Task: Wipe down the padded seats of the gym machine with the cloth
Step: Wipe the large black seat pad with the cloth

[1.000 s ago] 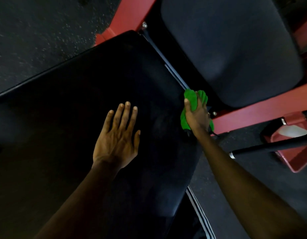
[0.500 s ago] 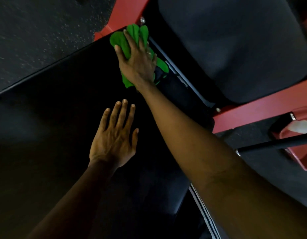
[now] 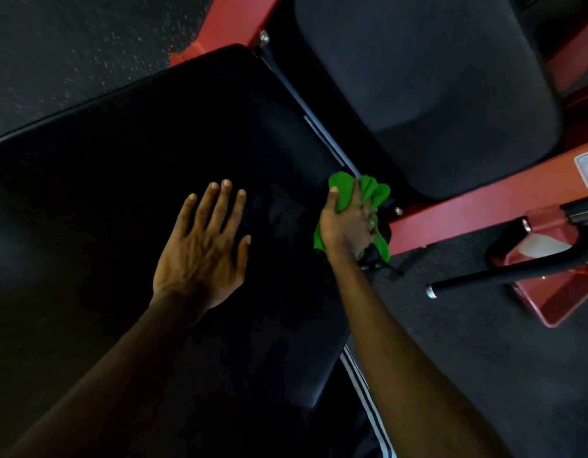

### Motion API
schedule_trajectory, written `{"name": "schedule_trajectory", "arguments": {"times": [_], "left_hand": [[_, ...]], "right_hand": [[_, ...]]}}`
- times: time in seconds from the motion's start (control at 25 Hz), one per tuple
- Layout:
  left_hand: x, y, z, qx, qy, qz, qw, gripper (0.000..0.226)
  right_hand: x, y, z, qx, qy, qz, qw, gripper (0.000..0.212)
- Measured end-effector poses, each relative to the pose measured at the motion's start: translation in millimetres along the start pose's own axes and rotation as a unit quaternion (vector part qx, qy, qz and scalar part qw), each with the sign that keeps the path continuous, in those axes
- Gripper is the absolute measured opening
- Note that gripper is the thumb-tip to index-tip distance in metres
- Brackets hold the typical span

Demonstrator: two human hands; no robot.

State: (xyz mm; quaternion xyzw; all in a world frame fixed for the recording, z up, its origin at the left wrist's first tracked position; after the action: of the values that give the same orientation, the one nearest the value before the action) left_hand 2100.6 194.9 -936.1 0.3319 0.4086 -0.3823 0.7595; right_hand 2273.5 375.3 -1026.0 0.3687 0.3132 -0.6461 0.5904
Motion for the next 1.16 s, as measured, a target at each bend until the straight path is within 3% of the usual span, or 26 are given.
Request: {"name": "schedule_trajectory", "arguments": {"times": [0.08, 0.16, 0.24, 0.4, 0.56, 0.72, 0.88, 0.96, 1.04, 1.16], "left_hand": [[1.3, -0.7, -0.8, 0.0, 0.005, -0.002, 1.0, 0.071], [2.3, -1.1, -2.4, -0.004, 0.009, -0.008, 1.0, 0.071], [4.0, -0.4, -2.3, -0.002, 0.012, -0.015, 1.0, 0.072], [4.2, -1.8, 0.2, 0.005, 0.023, -0.018, 1.0, 0.072], [5.1, -0.1, 0.3, 0.01, 0.041, -0.02, 0.999, 0.068], [-17.6, -42.6, 32.9, -0.051, 0.086, 0.015, 0.995, 0.073], [-36.4, -82.1, 73.7, -0.07, 0.104, 0.015, 0.992, 0.078], [-37.2, -81.3, 70.6, -0.081, 0.11, 0.009, 0.991, 0.079], [-34.9, -76.5, 66.4, -0.081, 0.108, 0.01, 0.991, 0.079], [-34.1, -78.6, 66.6, -0.09, 0.089, 0.0, 0.992, 0.079]], "right_hand": [[0.9, -51.5, 11.8, -0.116, -0.004, 0.018, 0.993, 0.064], [5.0, -92.3, 48.4, -0.28, -0.004, 0.03, 0.96, 0.063], [4.7, -73.9, 71.5, -0.334, 0.005, 0.024, 0.942, 0.062], [-3.9, 50.0, 29.6, -0.176, 0.02, -0.002, 0.984, 0.067], [-2.2, 50.1, 10.4, -0.057, 0.016, -0.03, 0.998, 0.063], [-2.1, -27.0, 60.2, -0.146, 0.029, -0.01, 0.989, 0.058], [6.6, -143.7, 168.5, -0.37, 0.014, -0.008, 0.929, 0.059], [4.4, -144.2, 165.3, -0.43, 0.019, -0.007, 0.903, 0.06], [2.9, -96.3, 110.4, -0.387, 0.039, 0.0, 0.921, 0.064], [-1.5, 6.3, 54.6, -0.196, 0.01, -0.012, 0.98, 0.069]]}}
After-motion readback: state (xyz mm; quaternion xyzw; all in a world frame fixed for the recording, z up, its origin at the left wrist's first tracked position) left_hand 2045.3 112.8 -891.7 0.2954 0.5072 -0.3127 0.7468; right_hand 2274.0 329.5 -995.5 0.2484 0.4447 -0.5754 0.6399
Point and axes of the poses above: each hand's wrist, its own z-axis away from the middle knuckle, its own x-axis out of the palm, y = z × x, the point moved 5 cm from there along -z, towards the middle knuckle, and after that the axes turned 10 degrees about z, right-handed, at the moved point
